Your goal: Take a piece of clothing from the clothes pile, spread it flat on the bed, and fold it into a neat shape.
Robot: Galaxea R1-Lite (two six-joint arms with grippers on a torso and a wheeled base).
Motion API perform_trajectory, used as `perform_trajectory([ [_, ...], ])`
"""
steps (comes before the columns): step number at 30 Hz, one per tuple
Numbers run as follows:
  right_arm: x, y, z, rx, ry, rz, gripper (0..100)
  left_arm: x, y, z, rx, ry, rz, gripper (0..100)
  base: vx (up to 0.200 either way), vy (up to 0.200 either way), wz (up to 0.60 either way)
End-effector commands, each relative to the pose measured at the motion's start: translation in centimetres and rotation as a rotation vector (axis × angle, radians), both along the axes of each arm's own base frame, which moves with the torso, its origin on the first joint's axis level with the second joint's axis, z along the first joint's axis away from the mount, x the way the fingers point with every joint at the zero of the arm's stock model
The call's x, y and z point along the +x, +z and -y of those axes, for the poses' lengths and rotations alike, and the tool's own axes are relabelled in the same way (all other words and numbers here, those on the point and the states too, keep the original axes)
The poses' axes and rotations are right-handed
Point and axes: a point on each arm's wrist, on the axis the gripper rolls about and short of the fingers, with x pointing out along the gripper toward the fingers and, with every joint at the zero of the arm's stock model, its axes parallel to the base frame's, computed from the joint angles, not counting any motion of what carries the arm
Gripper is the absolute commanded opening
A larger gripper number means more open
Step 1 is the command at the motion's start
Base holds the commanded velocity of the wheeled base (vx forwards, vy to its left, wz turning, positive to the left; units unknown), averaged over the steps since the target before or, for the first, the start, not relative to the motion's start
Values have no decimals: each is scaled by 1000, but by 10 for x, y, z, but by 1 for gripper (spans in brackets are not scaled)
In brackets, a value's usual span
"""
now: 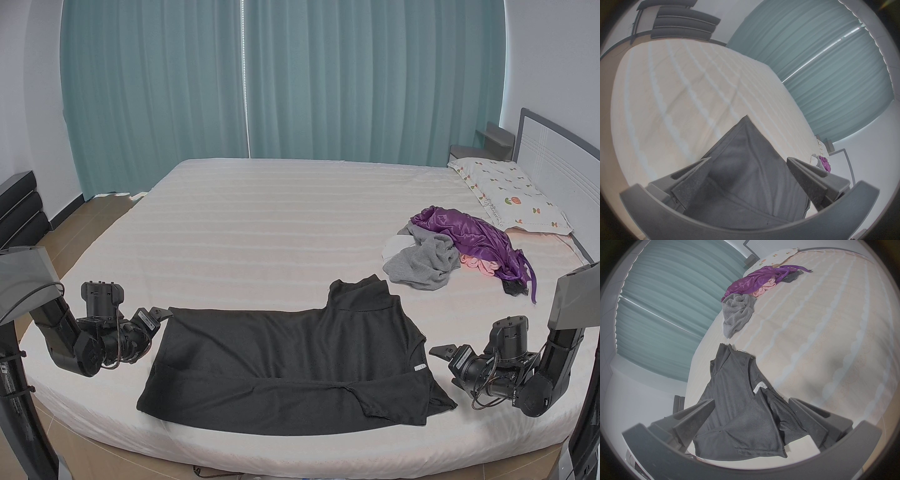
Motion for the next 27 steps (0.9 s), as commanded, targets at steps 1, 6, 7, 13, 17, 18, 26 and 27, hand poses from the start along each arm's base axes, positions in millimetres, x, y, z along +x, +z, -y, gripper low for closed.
perform_trajectory([
  [1,0,-1,0,0,1,-3,100,19,-4,0,27,-35,29,100,0,0,0],
  [6,-1,-1,0,0,3,-6,100,55,-13,-2,89,-88,67,100,0,0,0],
  [7,-1,-2,0,0,4,-8,100,61,-15,-2,98,-103,64,100,0,0,0],
  [13,-1,-4,0,1,7,-18,100,102,-23,-2,119,-160,70,100,0,0,0],
  [17,-1,-3,0,5,12,-16,100,128,-37,-7,178,-176,97,100,0,0,0],
  [18,0,-3,0,6,11,-14,100,129,-35,-10,162,-173,95,100,0,0,0],
  [26,1,-7,0,4,10,-26,100,136,-50,-3,188,-195,62,100,0,0,0],
  [27,1,-7,0,4,10,-26,100,136,-50,-3,188,-195,62,100,0,0,0],
])
